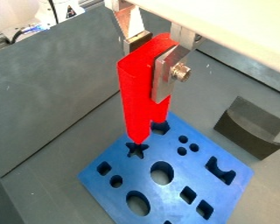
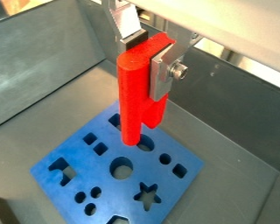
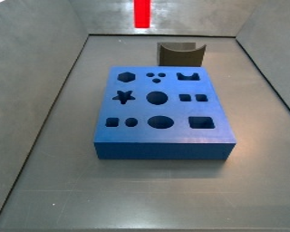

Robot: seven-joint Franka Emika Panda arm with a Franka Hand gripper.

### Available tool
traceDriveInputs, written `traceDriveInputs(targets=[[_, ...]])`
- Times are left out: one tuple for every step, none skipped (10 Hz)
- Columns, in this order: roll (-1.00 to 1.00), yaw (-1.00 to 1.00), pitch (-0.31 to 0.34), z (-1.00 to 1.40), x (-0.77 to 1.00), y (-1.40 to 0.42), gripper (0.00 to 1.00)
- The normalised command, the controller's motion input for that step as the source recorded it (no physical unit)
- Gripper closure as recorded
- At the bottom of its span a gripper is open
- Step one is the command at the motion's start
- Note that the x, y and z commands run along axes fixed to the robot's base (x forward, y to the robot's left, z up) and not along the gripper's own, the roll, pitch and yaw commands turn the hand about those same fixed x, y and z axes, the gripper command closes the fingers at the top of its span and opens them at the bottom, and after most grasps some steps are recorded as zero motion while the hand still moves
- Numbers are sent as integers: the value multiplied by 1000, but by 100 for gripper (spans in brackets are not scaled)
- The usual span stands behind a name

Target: Insert the square-circle object.

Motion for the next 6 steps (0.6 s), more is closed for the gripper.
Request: traceDriveInputs(targets=[[0, -969, -7, -229, 0, -237, 100], [0, -1000, 0, -234, 0, -183, 100], [0, -1000, 0, -269, 0, -134, 100], [-3, -1000, -26, -369, 0, -20, 100], [-21, -1000, -19, -357, 0, -3, 100], [-23, -1000, -10, -357, 0, 0, 100]])
